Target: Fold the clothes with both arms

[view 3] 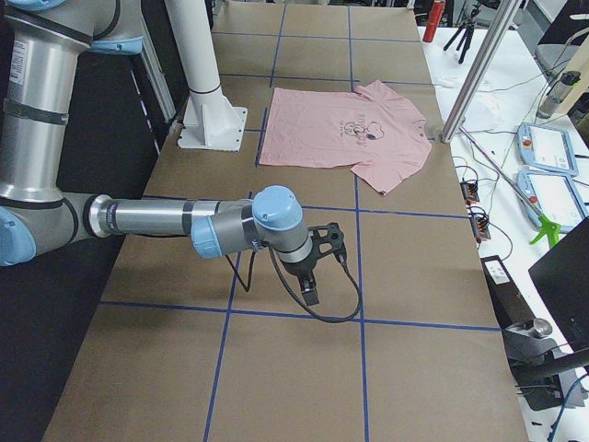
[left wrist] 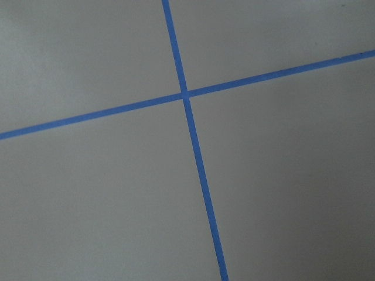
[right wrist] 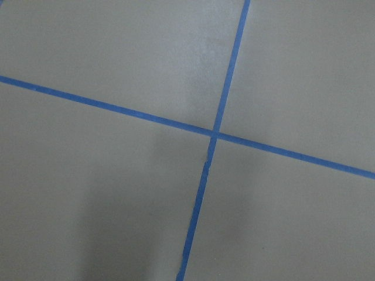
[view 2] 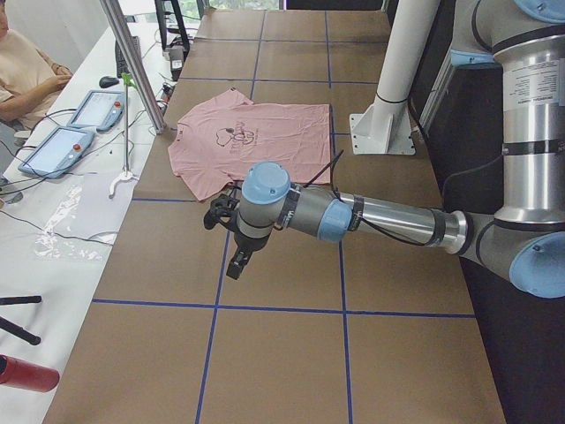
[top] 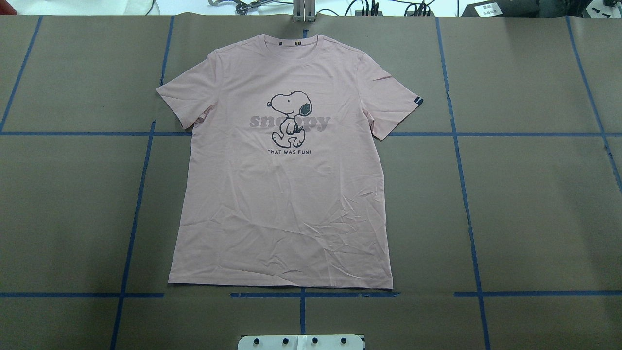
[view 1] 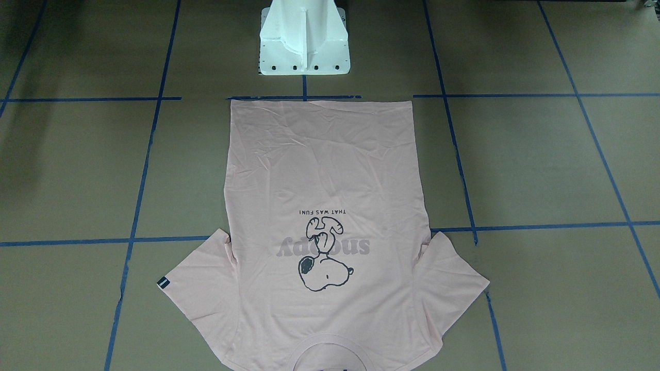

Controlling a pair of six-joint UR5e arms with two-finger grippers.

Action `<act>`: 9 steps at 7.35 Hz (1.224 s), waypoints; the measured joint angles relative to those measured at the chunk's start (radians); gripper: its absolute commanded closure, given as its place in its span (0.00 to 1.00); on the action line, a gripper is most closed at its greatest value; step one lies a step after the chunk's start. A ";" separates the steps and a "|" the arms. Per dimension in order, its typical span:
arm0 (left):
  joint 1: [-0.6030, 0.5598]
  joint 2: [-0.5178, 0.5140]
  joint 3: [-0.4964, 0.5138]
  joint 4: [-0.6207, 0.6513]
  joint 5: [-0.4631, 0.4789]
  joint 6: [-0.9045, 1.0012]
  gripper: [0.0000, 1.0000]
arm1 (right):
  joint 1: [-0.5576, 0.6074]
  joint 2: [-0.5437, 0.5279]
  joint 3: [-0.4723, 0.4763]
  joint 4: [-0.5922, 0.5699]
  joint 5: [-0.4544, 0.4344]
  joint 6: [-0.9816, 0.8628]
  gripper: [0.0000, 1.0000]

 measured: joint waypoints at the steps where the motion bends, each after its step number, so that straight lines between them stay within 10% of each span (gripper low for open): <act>1: 0.002 -0.072 0.048 -0.135 -0.002 -0.001 0.00 | 0.000 0.019 -0.016 0.011 0.015 -0.002 0.00; 5: 0.020 -0.248 0.241 -0.385 -0.028 -0.077 0.00 | -0.092 0.156 -0.053 0.132 0.062 0.307 0.00; 9: 0.053 -0.258 0.243 -0.458 -0.030 -0.156 0.00 | -0.410 0.460 -0.174 0.222 -0.167 0.883 0.14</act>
